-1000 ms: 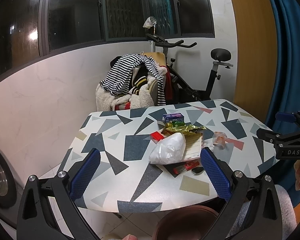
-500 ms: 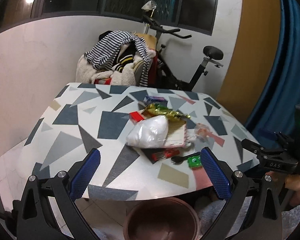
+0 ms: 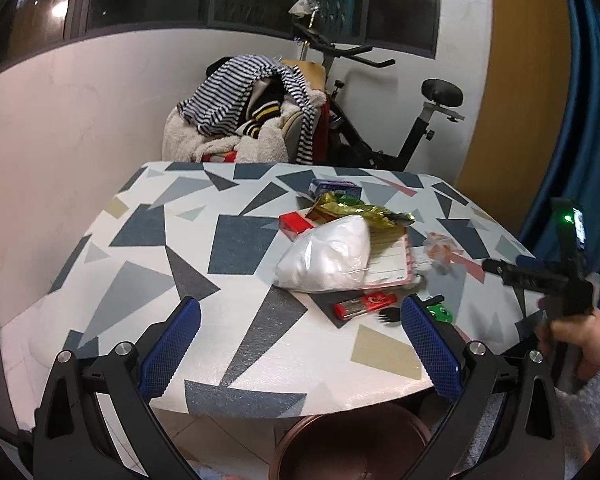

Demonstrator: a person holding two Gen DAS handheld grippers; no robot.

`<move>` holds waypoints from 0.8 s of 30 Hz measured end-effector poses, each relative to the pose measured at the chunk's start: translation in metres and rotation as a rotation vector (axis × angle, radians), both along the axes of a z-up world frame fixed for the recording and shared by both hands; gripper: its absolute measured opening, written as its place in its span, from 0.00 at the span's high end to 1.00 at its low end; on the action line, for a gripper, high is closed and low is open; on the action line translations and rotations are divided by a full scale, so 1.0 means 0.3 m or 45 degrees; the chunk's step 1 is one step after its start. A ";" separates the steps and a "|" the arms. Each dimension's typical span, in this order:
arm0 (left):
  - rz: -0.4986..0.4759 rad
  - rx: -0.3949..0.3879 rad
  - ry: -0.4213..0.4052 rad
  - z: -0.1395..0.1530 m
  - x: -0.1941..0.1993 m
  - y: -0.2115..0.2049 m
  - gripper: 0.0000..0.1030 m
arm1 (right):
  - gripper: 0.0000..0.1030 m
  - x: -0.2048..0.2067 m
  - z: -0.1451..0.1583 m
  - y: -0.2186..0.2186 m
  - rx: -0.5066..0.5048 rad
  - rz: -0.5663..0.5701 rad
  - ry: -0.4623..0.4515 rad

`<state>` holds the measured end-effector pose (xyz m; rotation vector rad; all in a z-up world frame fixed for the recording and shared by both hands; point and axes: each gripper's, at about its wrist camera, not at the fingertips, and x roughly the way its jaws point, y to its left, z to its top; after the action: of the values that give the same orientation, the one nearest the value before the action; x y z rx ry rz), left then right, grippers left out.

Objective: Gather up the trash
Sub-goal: 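Grasp the clear orange-printed wrapper with the right gripper while the left gripper grasps the gold foil wrapper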

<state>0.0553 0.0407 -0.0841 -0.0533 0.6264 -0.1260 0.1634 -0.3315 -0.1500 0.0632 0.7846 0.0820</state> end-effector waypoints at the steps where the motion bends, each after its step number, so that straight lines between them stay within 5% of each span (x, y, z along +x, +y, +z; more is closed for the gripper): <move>1: 0.010 -0.005 0.005 -0.003 0.008 0.006 0.05 | 0.05 0.031 -0.008 0.000 0.011 0.007 -0.003; 4: 0.038 -0.047 0.043 -0.019 0.043 0.035 0.05 | 0.07 0.140 -0.042 -0.002 0.114 0.026 0.009; 6: 0.066 -0.069 0.080 -0.030 0.067 0.053 0.05 | 0.18 0.205 -0.063 0.001 0.171 0.035 0.028; 12: 0.162 -0.116 0.162 -0.059 0.121 0.098 0.05 | 0.31 0.304 -0.127 0.039 0.183 0.075 0.105; 13: 0.175 -0.132 0.167 -0.063 0.127 0.107 0.05 | 0.36 0.309 -0.138 0.045 0.181 0.086 0.120; 15: 0.190 -0.147 0.175 -0.068 0.137 0.116 0.05 | 0.65 0.315 -0.155 0.064 0.186 0.137 0.160; 16: 0.194 -0.154 0.177 -0.070 0.143 0.118 0.05 | 0.68 0.313 -0.156 0.073 0.173 0.153 0.156; 24: 0.171 -0.281 0.237 -0.075 0.244 0.092 0.06 | 0.72 0.228 -0.110 0.092 0.115 0.195 -0.046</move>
<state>0.1286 0.0681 -0.1065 -0.3230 0.7910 -0.0602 0.2318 -0.3040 -0.1829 0.0873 0.7490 0.2630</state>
